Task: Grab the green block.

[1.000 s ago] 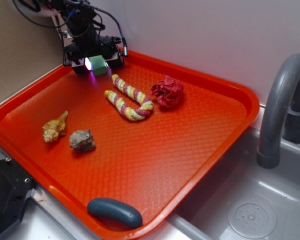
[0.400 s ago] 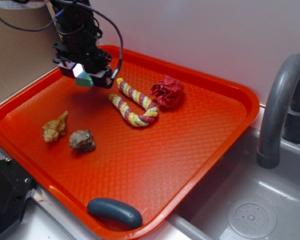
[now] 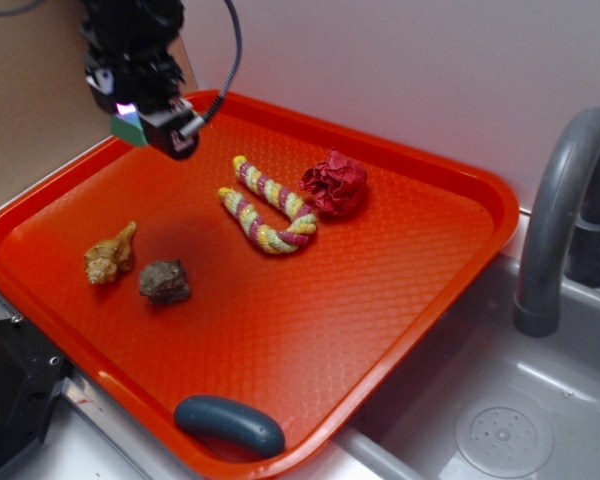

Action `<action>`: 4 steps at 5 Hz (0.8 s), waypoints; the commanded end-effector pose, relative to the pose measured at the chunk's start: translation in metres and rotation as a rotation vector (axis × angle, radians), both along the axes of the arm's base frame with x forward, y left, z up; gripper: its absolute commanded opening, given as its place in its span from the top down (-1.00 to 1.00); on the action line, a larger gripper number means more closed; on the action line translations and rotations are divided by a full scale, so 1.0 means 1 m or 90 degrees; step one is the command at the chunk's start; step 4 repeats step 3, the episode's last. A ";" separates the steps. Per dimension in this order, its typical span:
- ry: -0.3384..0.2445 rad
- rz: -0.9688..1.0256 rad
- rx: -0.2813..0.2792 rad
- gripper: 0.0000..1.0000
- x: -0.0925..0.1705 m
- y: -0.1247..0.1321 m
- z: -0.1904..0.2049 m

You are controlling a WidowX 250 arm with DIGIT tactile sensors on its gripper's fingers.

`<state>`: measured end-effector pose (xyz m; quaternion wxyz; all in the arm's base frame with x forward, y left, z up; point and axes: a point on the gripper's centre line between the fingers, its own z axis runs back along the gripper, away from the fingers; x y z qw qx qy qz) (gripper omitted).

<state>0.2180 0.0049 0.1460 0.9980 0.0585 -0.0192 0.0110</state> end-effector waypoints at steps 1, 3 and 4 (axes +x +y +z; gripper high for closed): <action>-0.091 -0.053 -0.052 1.00 0.008 -0.017 0.100; -0.111 -0.023 -0.047 1.00 -0.001 -0.010 0.133; -0.111 -0.023 -0.047 1.00 -0.001 -0.010 0.133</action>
